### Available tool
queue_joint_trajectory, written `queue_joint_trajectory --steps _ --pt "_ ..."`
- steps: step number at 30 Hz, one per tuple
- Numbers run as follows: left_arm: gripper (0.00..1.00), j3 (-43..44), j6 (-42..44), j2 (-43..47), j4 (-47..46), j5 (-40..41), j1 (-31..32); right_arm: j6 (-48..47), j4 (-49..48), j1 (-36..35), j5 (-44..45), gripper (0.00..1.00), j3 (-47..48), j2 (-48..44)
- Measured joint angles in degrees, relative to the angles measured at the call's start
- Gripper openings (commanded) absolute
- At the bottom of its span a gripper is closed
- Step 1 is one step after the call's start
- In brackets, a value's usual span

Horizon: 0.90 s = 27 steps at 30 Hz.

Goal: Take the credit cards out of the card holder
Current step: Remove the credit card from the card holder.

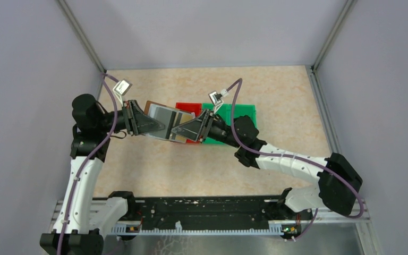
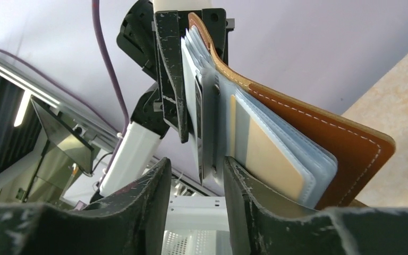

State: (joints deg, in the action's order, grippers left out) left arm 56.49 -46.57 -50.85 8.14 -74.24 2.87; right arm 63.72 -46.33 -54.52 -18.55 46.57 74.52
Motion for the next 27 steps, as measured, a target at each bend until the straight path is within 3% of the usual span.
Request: queue_joint_trajectory --steps 7,15,21,27 --pt "0.13 0.0 -0.7 0.1 -1.3 0.0 -0.2 1.6 -2.3 0.1 -2.6 0.37 3.3 3.3" --pt "0.13 0.3 -1.5 0.3 -2.4 -0.6 -0.5 4.7 -4.7 1.0 -4.5 0.01 3.9 5.4" --pt "0.28 0.3 -1.8 0.4 -2.8 -1.1 -0.3 6.9 -7.7 1.5 -5.7 0.00 3.1 5.8" --pt "0.27 0.4 -1.3 0.2 -1.7 -1.0 0.0 7.4 -9.8 2.9 -5.6 0.00 -0.2 4.1"
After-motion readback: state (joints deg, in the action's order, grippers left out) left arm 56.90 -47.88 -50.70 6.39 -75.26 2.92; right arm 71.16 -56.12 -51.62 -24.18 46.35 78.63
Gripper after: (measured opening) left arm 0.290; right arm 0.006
